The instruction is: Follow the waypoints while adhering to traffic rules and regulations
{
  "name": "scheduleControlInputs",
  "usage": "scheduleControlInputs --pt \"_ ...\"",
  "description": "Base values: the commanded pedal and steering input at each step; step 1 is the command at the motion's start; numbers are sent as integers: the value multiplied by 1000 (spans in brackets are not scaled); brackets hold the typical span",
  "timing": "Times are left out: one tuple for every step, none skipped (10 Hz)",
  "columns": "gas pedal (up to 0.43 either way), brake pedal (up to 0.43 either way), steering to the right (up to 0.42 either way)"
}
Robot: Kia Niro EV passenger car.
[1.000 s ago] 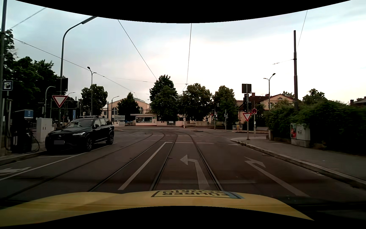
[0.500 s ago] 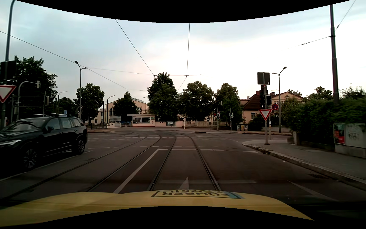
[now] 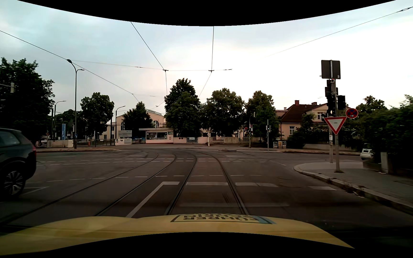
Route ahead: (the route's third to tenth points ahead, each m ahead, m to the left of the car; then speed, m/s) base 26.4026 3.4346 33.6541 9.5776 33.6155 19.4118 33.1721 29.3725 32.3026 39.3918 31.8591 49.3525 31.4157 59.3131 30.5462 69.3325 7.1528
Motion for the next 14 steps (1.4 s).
scheduleControlInputs --pt "0 0 -7" --pt "0 0 -7" --pt "0 0 -6" --pt "0 0 -5" --pt "0 0 -5" --pt "0 0 -5" --pt "0 0 -6" --pt "0 0 -6" --pt "0 0 -10" --pt "0 0 -20" --pt "0 0 -34" --pt "0 0 -44" --pt "0 0 -56" --pt "0 0 -68"
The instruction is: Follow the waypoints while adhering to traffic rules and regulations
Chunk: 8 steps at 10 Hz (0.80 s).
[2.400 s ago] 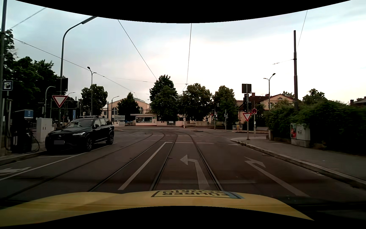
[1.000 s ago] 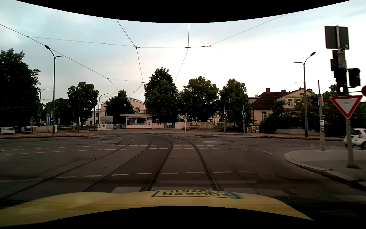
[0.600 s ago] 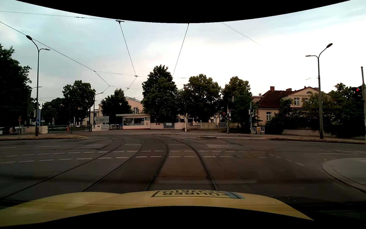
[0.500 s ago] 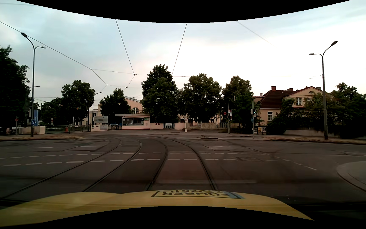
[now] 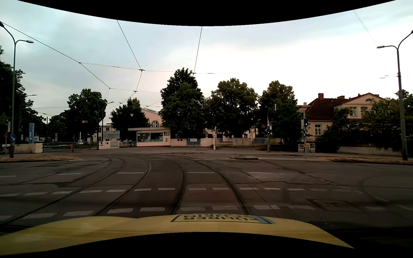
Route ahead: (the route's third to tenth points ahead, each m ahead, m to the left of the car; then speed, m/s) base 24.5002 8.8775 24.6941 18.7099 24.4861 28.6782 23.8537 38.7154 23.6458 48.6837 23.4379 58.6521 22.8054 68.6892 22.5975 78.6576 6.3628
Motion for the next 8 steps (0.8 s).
scheduleControlInputs --pt "8 0 -81" --pt "28 0 -87" --pt "28 0 -90" --pt "28 0 -90" --pt "28 0 -90" --pt "39 0 -92" --pt "39 0 -95" --pt "47 0 -98"
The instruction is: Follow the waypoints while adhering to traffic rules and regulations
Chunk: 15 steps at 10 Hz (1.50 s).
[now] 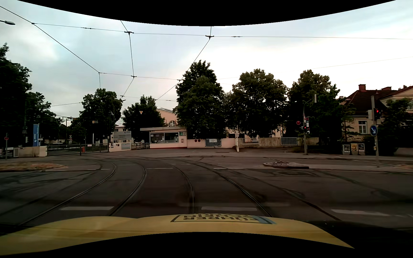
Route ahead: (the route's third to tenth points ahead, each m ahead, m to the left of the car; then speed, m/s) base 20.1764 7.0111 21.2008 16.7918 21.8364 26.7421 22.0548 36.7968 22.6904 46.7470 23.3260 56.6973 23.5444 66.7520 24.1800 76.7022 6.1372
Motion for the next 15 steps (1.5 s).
scheduleControlInputs --pt "47 0 -100" --pt "47 0 -103" --pt "47 0 -111" --pt "47 0 -122" --pt "47 0 -131" --pt "47 0 -139" --pt "47 0 -152" --pt "47 0 -161" --pt "47 0 -173" --pt "59 0 -182" --pt "59 0 -193" --pt "59 0 -203" --pt "59 0 -209" --pt "59 0 -214" --pt "59 0 -220"
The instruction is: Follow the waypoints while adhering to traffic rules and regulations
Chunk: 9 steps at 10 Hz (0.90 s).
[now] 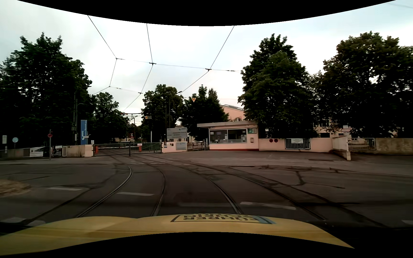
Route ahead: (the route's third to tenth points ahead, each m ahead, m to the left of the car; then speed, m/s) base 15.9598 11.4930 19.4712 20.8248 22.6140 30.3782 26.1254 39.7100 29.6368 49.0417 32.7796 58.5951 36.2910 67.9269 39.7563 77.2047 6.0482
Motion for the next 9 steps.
scheduleControlInputs --pt "59 0 -225" --pt "59 0 -228" --pt "59 0 -229" --pt "59 0 -234" --pt "59 0 -243" --pt "59 0 -247" --pt "59 0 -257" --pt "59 0 -270" --pt "59 0 -287"
